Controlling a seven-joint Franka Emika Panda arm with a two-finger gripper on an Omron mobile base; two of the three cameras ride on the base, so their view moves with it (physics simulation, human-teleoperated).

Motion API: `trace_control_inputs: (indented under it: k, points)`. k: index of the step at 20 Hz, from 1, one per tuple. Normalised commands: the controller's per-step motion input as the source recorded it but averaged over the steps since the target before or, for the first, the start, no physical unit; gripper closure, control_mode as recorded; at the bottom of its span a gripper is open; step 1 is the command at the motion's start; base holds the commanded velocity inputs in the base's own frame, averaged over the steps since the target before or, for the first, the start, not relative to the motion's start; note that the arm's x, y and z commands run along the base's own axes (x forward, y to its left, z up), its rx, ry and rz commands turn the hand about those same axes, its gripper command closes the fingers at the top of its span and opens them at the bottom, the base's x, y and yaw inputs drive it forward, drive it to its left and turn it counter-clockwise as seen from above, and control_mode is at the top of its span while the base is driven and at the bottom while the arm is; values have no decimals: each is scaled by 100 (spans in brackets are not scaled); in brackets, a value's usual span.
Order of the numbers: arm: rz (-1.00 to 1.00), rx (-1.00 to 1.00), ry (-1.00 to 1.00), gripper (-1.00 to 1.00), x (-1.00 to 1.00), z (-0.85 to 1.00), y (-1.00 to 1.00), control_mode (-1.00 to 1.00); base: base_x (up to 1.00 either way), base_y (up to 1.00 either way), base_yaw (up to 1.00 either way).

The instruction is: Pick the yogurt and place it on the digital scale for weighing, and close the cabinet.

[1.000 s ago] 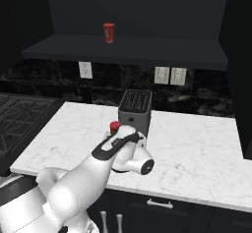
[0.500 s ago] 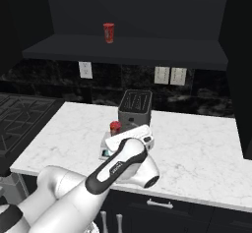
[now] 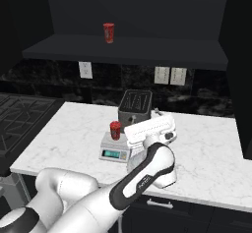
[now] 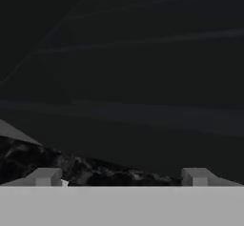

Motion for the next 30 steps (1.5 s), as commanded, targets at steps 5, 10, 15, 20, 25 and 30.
trace_control_inputs:
  k: [5,10,15,20,25,30]
  points:
    - [-26,-19,-53,-100,-37,40,-43,-100,0,0,0]
    - [-61,-57,-23,-100,-4,1,-3,-100,0,0,0]
    - [-76,-57,-22,-100,0,4,0,-100,0,0,0]
    - [-49,-10,-32,-100,-29,56,-20,-100,0,0,0]
    - [-3,31,-64,-100,-7,45,-18,-100,0,0,0]
    - [0,-3,-48,-100,0,5,-22,-100,0,0,0]
